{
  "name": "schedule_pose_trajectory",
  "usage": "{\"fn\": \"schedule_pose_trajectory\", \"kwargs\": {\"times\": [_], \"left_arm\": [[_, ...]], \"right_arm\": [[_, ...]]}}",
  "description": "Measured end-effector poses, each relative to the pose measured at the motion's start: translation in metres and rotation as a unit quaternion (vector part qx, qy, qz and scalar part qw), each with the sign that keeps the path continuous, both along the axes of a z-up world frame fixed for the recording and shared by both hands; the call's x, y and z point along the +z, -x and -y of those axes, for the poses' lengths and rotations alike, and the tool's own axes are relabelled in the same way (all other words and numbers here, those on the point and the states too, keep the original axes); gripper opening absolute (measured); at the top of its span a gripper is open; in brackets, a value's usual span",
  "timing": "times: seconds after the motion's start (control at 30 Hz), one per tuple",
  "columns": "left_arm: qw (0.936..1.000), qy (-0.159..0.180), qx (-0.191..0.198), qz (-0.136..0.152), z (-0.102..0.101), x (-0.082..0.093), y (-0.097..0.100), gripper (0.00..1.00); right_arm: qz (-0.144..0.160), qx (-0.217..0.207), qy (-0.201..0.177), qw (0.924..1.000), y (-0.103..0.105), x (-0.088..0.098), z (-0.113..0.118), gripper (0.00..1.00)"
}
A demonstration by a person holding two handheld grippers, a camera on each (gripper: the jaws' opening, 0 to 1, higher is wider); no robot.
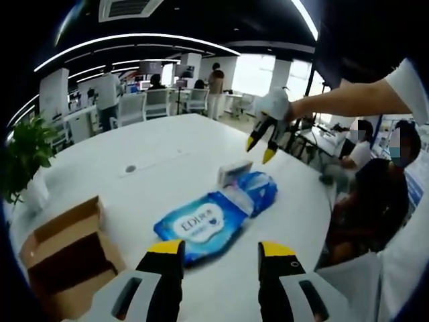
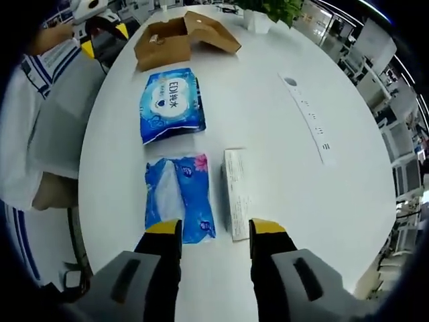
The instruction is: Operate the shoe box by opening the lid, removing the specified soft item, and placing it in the target area until the item is outside and the box remains undamaged.
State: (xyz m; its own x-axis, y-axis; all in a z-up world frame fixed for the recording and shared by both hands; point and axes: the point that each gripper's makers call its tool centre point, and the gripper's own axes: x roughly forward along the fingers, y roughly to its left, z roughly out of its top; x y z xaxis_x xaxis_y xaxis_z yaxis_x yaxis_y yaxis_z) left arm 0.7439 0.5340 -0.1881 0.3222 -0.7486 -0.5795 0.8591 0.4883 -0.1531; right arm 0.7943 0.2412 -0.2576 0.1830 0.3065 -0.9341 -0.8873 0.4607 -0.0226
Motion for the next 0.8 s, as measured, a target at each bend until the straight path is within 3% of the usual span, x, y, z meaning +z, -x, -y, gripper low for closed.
{"fn": "schedule_pose_trajectory", "kwargs": {"times": [0.17, 0.37, 0.63, 0.8], "left_arm": [[1.0000, 0.003, -0.002, 0.004, -0.009, 0.006, 0.004, 0.44], [0.9999, -0.002, -0.008, 0.012, -0.027, 0.010, 0.003, 0.44], [0.9996, 0.001, -0.013, 0.024, -0.058, 0.023, 0.001, 0.44], [0.9993, 0.001, -0.022, 0.029, -0.084, 0.029, 0.003, 0.44]], "right_arm": [[-0.006, -0.010, -0.007, 0.9999, 0.023, 0.010, -0.014, 0.43], [0.008, -0.021, -0.013, 0.9997, 0.039, 0.023, -0.032, 0.43], [0.031, -0.044, -0.032, 0.9981, 0.050, 0.041, -0.063, 0.43], [0.042, -0.052, -0.039, 0.9970, 0.058, 0.050, -0.095, 0.42]]}}
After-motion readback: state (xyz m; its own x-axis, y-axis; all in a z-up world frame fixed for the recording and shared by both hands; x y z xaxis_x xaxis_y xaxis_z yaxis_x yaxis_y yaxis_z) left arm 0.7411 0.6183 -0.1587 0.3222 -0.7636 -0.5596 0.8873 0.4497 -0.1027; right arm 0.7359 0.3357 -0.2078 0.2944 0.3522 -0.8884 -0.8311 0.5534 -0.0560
